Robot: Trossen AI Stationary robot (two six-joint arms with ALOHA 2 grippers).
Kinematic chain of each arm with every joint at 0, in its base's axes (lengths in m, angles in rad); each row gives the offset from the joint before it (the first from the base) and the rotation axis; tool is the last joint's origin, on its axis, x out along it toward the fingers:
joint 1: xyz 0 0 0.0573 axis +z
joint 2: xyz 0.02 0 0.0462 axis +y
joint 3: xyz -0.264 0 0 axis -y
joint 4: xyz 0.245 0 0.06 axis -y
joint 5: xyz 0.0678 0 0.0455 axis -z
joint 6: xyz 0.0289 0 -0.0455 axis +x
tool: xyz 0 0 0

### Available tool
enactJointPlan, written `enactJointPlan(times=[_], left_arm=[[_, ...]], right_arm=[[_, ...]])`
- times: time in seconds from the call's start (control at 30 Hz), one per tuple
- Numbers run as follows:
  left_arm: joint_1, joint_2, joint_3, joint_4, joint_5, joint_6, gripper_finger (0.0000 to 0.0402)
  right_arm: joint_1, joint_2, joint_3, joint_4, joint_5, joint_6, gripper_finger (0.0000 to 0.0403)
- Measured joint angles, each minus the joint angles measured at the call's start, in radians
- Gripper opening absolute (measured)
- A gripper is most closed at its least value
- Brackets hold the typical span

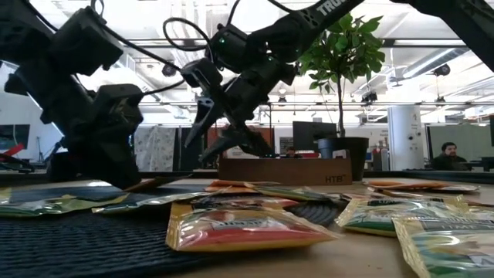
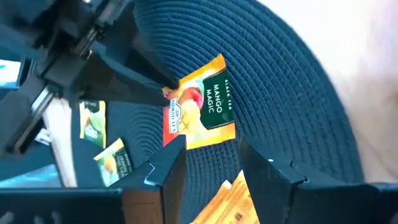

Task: Pick & Place Tea
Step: Put the orange tea bag into the middle section of the brown wooden organizer

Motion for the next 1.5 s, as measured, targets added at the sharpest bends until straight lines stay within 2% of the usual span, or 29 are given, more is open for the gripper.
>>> enactJointPlan(times=[0.13, 0.37, 0.6, 0.87, 1.0, 1.17, 1.4, 1.5], left_arm=[[0.0, 0.063, 0.021, 0.074, 0.0, 0.003, 0.009], [0.0, 0.14, 0.052, 0.073, -0.011, -0.01, 0.009], [0.0, 0.151, 0.05, 0.075, -0.015, -0.013, 0.009], [0.0, 0.152, 0.049, 0.148, -0.056, -0.013, 0.009], [0.003, 0.152, 0.049, 0.148, -0.057, -0.013, 0.009], [0.004, 0.152, 0.049, 0.15, -0.081, -0.012, 0.009], [0.004, 0.133, 0.048, 0.19, -0.12, 0.021, 0.009], [0.004, 0.09, 0.046, 0.172, -0.115, 0.045, 0.009]], right_arm=[[0.015, 0.0, -0.014, 0.002, 0.007, 0.062, 0.0148], [0.026, 0.0, -0.056, -0.045, 0.014, 0.085, 0.0148], [0.027, 0.0, -0.086, -0.038, 0.039, 0.102, 0.0148], [0.029, 0.0, -0.125, 0.094, 0.036, 0.162, 0.0148], [0.03, 0.0, -0.125, 0.099, 0.032, 0.162, 0.0143], [0.031, 0.0, -0.125, 0.099, 0.031, 0.156, 0.011], [0.031, 0.0, -0.125, 0.097, 0.06, 0.109, 0.0023], [0.031, -0.007, -0.125, 0.099, 0.085, 0.074, 0.0011]])
